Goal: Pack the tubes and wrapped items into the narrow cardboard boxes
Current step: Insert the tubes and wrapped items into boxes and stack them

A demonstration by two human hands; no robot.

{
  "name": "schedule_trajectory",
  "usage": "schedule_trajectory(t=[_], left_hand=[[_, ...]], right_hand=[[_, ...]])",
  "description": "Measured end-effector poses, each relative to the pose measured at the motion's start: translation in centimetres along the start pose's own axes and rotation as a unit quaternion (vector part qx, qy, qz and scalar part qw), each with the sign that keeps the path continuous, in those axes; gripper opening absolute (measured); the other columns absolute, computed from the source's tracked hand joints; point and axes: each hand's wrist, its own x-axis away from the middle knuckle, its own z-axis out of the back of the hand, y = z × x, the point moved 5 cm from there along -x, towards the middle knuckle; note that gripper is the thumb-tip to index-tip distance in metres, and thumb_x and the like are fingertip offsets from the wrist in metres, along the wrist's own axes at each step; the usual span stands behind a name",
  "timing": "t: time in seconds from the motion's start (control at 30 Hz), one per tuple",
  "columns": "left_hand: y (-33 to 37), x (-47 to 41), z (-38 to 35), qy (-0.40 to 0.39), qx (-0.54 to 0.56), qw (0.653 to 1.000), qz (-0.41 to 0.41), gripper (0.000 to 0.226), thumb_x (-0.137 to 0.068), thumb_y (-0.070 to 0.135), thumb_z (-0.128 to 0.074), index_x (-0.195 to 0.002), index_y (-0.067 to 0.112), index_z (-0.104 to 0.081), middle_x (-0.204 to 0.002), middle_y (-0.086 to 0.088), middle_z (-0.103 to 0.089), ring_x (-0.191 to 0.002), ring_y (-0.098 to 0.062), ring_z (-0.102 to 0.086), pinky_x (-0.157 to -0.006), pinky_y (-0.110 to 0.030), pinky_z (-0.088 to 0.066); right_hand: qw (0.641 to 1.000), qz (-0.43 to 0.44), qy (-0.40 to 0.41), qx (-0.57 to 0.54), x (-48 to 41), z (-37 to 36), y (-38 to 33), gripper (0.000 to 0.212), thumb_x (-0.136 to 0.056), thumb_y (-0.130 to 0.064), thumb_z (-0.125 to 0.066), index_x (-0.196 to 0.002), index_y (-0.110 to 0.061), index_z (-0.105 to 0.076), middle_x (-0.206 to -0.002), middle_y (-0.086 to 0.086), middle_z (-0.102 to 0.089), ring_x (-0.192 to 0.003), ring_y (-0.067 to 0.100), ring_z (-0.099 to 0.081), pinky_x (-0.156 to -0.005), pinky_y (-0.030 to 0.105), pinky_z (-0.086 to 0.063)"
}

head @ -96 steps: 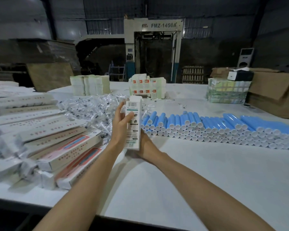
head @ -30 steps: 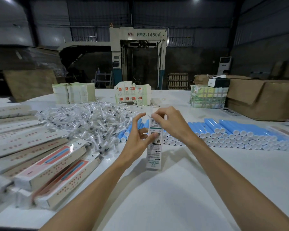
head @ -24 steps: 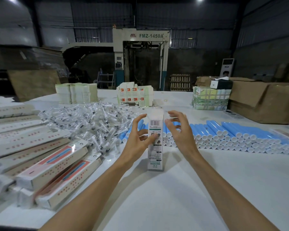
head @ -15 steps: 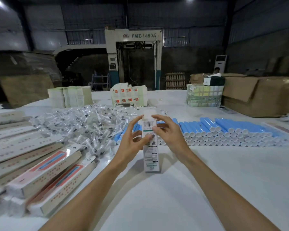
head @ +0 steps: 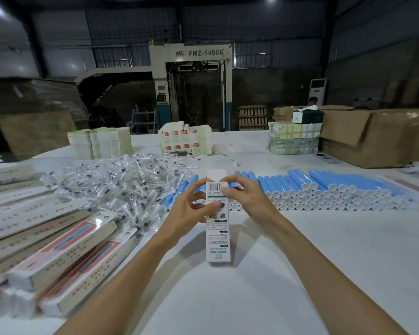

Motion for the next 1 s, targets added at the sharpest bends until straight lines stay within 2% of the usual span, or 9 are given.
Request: schedule_trajectory(t=[0.13,0.3,0.43,0.5,0.57,0.7,0.8,0.9,1.0], left_hand=[[0.4,0.1,-0.5,-0.022,0.000,1.000,-0.002,0.052,-0.091,0.029,-0.086,-0.134,0.047,-0.062,-0.115,-0.001,-0.080,-0.099,-0.024,-0.080,-0.071,-0.033,-0.064],[0.2,0.3,-1.1,-0.050,-0.004,0.999,0.008,0.050,-0.094,0.027,-0.085,-0.135,0.044,-0.062,-0.116,-0.005,-0.080,-0.099,-0.027,-0.080,-0.071,-0.035,-0.065],[0.2,0.5,-0.9,-0.060,0.000,0.998,0.012,0.055,-0.090,0.034,-0.086,-0.138,0.041,-0.061,-0.116,-0.006,-0.080,-0.100,-0.028,-0.080,-0.072,-0.039,-0.066],[0.0,0.5,-0.8,-0.063,-0.005,0.998,0.011,0.055,-0.090,0.032,-0.087,-0.138,0.042,-0.061,-0.116,-0.005,-0.080,-0.101,-0.028,-0.080,-0.071,-0.038,-0.066],[-0.1,0.5,-0.8,-0.065,-0.009,0.998,0.012,0.054,-0.091,0.031,-0.087,-0.137,0.043,-0.061,-0.116,-0.004,-0.081,-0.101,-0.027,-0.080,-0.070,-0.035,-0.065],[-0.1,0.5,-0.8,-0.061,-0.018,0.998,0.014,0.060,-0.089,0.038,-0.087,-0.141,0.046,-0.057,-0.118,-0.004,-0.080,-0.102,-0.027,-0.080,-0.073,-0.038,-0.067],[0.1,0.4,-1.3,-0.066,-0.033,0.997,0.005,0.066,-0.089,0.038,-0.088,-0.144,0.047,-0.053,-0.117,-0.004,-0.080,-0.100,-0.029,-0.080,-0.075,-0.044,-0.068],[0.6,0.3,-1.7,-0.062,-0.044,0.997,-0.004,0.065,-0.087,0.036,-0.090,-0.140,0.046,-0.053,-0.114,-0.004,-0.081,-0.097,-0.030,-0.080,-0.076,-0.048,-0.068],[0.9,0.4,-1.6,-0.056,-0.045,0.997,-0.009,0.061,-0.088,0.032,-0.090,-0.136,0.044,-0.054,-0.114,-0.005,-0.081,-0.096,-0.030,-0.080,-0.075,-0.046,-0.068]], right_hand=[[0.989,-0.021,0.092,-0.111,-0.6,1.3,0.3,0.034,-0.098,-0.040,-0.068,-0.126,-0.021,-0.061,-0.103,0.011,-0.077,-0.094,0.031,-0.077,-0.078,0.033,-0.060],[0.998,0.023,0.062,-0.013,-0.7,2.1,0.2,0.018,-0.101,-0.009,-0.065,-0.117,-0.015,-0.073,-0.092,0.016,-0.077,-0.090,0.031,-0.077,-0.078,0.036,-0.063],[0.995,0.063,0.060,0.042,-0.4,2.2,-0.8,0.010,-0.099,-0.006,-0.070,-0.105,-0.009,-0.076,-0.088,0.017,-0.076,-0.079,0.030,-0.077,-0.069,0.033,-0.062],[0.993,0.075,0.054,0.077,-0.3,2.0,-0.8,0.008,-0.099,-0.003,-0.069,-0.103,-0.004,-0.076,-0.087,0.015,-0.077,-0.078,0.030,-0.077,-0.069,0.037,-0.063],[0.992,0.076,0.053,0.091,-0.2,2.0,-0.8,0.009,-0.099,0.000,-0.067,-0.103,-0.001,-0.076,-0.090,0.013,-0.078,-0.084,0.032,-0.077,-0.074,0.044,-0.064],[0.997,0.050,0.055,0.035,0.1,2.0,-1.1,0.018,-0.105,-0.013,-0.060,-0.104,-0.003,-0.075,-0.095,0.013,-0.079,-0.088,0.033,-0.077,-0.077,0.038,-0.064],[0.993,0.033,0.108,0.012,0.2,2.1,-1.1,0.027,-0.104,-0.030,-0.065,-0.096,-0.006,-0.074,-0.089,0.011,-0.080,-0.082,0.030,-0.078,-0.071,0.035,-0.062],[0.992,0.009,0.129,0.006,-0.2,2.4,-0.8,0.022,-0.100,-0.027,-0.070,-0.095,-0.006,-0.073,-0.085,0.011,-0.079,-0.079,0.027,-0.077,-0.068,0.033,-0.061],[0.994,-0.011,0.108,-0.023,-0.5,2.3,-0.6,0.013,-0.097,-0.023,-0.074,-0.099,-0.010,-0.077,-0.089,0.011,-0.080,-0.082,0.026,-0.078,-0.069,0.028,-0.061]])
